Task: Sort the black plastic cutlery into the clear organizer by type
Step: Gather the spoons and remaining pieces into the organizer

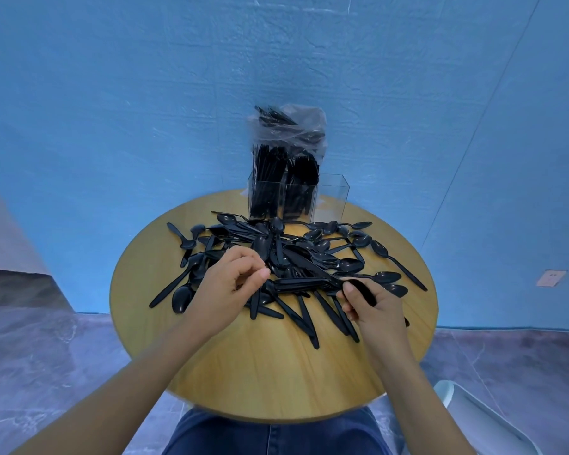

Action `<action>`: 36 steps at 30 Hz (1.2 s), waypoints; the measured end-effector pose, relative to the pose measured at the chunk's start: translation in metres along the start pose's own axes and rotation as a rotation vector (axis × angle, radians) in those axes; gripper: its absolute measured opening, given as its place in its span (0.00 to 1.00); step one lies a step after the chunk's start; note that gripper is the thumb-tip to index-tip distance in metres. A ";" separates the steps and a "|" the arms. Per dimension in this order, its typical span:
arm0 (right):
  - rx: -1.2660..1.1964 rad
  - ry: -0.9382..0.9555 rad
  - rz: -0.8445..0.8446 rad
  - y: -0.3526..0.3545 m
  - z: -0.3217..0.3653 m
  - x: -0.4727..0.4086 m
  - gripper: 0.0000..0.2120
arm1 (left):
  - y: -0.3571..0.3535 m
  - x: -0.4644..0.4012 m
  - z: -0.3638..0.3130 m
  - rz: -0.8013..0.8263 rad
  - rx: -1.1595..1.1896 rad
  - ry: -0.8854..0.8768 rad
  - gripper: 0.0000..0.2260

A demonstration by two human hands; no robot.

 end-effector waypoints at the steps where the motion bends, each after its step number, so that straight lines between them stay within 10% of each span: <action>1: 0.002 0.002 0.001 0.000 0.000 0.000 0.06 | -0.002 -0.001 0.000 -0.003 -0.009 0.015 0.06; 9: 0.010 0.055 0.077 0.009 0.006 -0.006 0.06 | -0.007 -0.011 -0.003 -0.044 0.234 0.390 0.18; 21: 0.305 0.271 0.069 0.013 0.021 -0.017 0.06 | -0.009 -0.006 -0.005 0.200 0.166 0.383 0.13; 36: 0.012 -0.082 0.231 -0.047 0.005 0.023 0.07 | -0.037 -0.006 -0.028 -0.012 0.478 0.471 0.12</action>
Point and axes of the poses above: each hand's wrist, its own x-axis away from the middle knuckle, its own y-axis out of the back of the hand, z = x × y, the point moved 1 cm from there along -x, towards the middle knuckle, and after that the axes turned 5 degrees about -z, right-handed, at the moved point
